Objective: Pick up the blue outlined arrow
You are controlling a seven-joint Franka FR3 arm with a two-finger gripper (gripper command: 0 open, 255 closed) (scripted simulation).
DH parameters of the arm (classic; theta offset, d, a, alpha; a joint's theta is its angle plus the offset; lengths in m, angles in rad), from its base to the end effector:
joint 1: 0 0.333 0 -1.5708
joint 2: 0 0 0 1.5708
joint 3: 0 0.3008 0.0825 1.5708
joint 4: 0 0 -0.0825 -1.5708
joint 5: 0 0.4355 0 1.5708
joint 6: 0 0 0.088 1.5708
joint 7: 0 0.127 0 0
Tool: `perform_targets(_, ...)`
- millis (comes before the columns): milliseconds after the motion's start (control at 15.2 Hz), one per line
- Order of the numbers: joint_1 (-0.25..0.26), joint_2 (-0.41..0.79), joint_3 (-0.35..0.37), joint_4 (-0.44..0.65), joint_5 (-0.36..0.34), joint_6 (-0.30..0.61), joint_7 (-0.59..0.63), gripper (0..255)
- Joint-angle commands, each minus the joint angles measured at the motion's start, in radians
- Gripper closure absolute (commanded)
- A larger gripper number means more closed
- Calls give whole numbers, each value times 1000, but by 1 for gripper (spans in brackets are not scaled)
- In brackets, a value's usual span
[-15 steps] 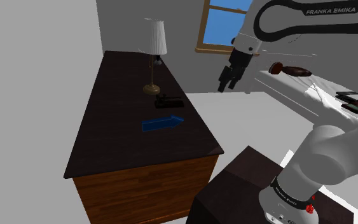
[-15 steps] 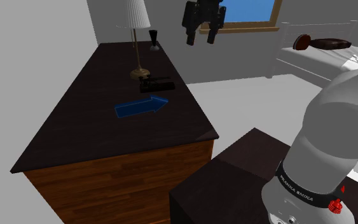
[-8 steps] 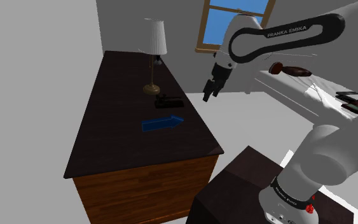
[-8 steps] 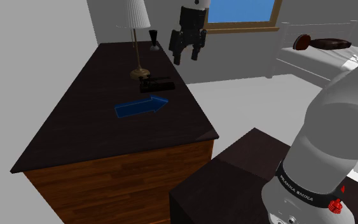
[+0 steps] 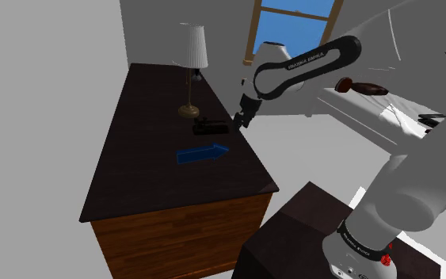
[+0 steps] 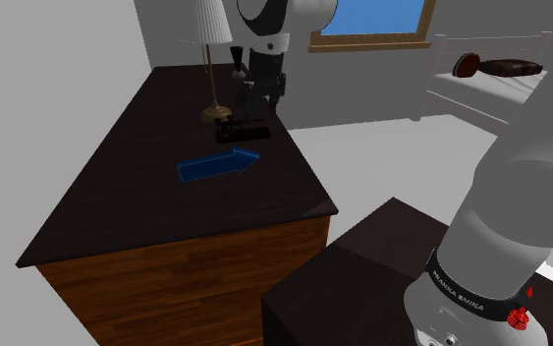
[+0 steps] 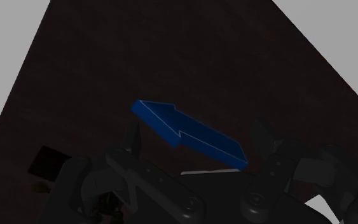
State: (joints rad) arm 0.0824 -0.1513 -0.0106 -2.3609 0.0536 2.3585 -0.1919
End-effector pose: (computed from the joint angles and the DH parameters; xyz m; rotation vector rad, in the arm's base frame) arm 0.5394 0.0403 0.3369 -3.0794 -0.3534 -0.2346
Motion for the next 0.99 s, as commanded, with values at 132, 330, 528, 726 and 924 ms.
perform_targets(132, 11, 153, 11, 63, -15, 108, -21, 0)
perform_targets(330, 18, 269, 18, 130, -32, 170, -33, 0)
perform_targets(528, 27, 384, 23, 208, -54, 219, -41, 0)
perform_targets(726, 37, 498, 24, 297, -78, 257, -48, 0)
perform_targets(924, 43, 559, 23, 340, -89, 281, -50, 0)
